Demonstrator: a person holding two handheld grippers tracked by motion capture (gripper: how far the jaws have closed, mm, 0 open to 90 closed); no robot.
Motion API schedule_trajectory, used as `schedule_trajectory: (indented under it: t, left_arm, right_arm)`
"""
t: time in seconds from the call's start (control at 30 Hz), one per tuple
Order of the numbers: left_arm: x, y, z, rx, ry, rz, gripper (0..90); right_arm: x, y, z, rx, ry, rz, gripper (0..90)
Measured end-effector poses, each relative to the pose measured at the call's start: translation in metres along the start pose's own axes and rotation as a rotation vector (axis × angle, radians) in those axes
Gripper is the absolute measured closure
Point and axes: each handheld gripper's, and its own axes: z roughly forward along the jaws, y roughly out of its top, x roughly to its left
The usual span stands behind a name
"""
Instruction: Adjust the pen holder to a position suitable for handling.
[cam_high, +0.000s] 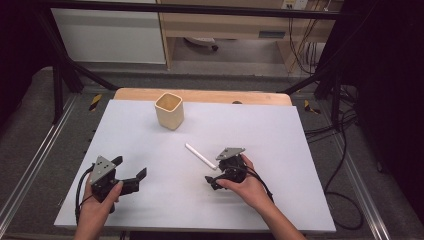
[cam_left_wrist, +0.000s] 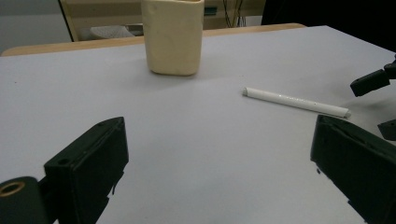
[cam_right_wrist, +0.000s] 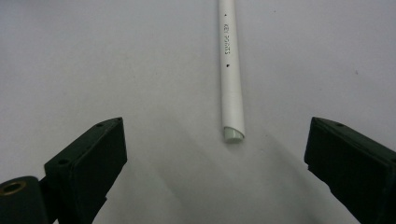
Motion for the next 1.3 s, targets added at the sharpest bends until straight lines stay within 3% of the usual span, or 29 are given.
schedule_trajectory:
  t: [0.63, 1.17, 1.3]
  left_arm:
    - [0.0, 0.0, 0.0, -0.002, -0.003, 0.002, 4.4]
    - [-0.001, 0.0, 0.001, 0.002, -0.004, 0.006, 4.6]
    - [-0.001, 0.0, 0.002, 0.001, -0.004, 0.008, 4.6]
  right_arm:
    - [-0.003, 0.003, 0.008, -0.11, -0.029, 0.021, 28.9]
    - [-0.005, 0.006, 0.018, -0.108, -0.039, 0.031, 34.6]
    - [-0.006, 0.005, 0.02, -0.103, -0.031, 0.028, 39.8]
